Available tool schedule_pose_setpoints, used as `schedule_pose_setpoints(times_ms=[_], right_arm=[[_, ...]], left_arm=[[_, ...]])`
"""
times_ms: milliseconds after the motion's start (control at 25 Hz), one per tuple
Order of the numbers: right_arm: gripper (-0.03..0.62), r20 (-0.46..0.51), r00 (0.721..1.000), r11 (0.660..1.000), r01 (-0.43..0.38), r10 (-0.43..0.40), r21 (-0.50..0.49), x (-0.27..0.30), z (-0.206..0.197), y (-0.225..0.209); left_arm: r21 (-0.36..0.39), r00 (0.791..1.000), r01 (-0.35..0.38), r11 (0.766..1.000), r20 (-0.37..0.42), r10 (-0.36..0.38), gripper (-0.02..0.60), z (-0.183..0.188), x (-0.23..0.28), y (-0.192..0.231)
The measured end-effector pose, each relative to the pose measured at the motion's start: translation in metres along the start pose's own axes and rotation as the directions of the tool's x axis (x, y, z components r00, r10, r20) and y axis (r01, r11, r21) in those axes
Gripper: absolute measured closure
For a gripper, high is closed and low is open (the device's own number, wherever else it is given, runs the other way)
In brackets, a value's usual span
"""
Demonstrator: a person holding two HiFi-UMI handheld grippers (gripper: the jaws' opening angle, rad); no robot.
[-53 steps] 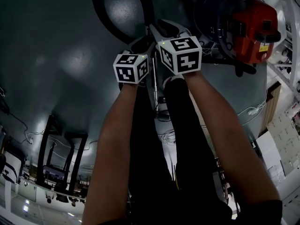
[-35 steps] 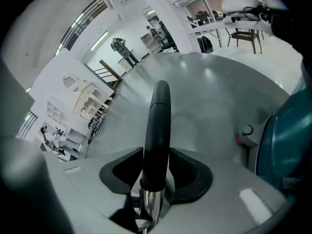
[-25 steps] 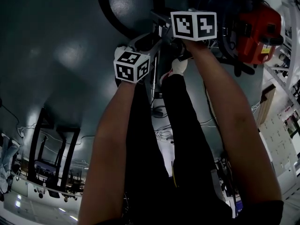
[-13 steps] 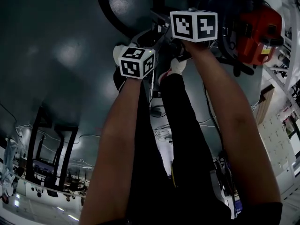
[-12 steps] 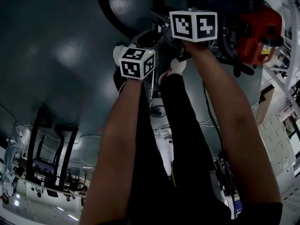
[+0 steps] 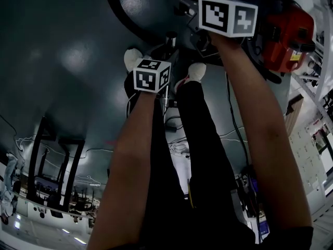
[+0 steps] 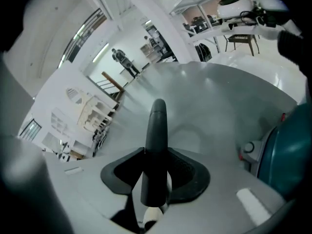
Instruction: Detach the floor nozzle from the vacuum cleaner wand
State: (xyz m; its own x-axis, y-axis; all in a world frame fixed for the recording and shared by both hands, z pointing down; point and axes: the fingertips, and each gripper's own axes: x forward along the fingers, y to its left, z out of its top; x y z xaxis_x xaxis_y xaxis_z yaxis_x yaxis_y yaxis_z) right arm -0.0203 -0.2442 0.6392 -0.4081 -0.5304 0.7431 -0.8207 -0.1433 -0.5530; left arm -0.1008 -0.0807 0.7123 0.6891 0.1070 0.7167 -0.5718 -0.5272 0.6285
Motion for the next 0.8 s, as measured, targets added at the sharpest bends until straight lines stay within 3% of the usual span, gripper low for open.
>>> schedule_pose_setpoints(times_ms=[120,240,520,800], right_arm=[[0.450,0.045,0.999,1.000,-0.026,0.026,-0.006,-0.001,0.030,0.003],[0.451,0.015,0.999,0.999,-0.042,0.042,-0.016,0.004,0.032,0.009],[0.450,0.000,1.000,0.995,-0.018,0.018,0.099,0.013,0.007,-0.003],[0.450,-0.018,1.000,0.995,0.012,-0.011,0.101,0.008,-0.013,-0.017]], left_arm=[[0.003,0.999,-0.035,0.999,-0.036,0.035,0.414,-0.048,-0.014,0.000],[-0.002,0.998,-0.042,0.999,-0.054,0.041,0.414,-0.062,-0.019,-0.001],[-0.018,0.997,-0.065,0.998,-0.043,0.065,0.414,-0.045,-0.020,0.018],[-0.035,0.996,-0.089,0.995,0.006,0.089,0.413,-0.022,-0.024,0.032]])
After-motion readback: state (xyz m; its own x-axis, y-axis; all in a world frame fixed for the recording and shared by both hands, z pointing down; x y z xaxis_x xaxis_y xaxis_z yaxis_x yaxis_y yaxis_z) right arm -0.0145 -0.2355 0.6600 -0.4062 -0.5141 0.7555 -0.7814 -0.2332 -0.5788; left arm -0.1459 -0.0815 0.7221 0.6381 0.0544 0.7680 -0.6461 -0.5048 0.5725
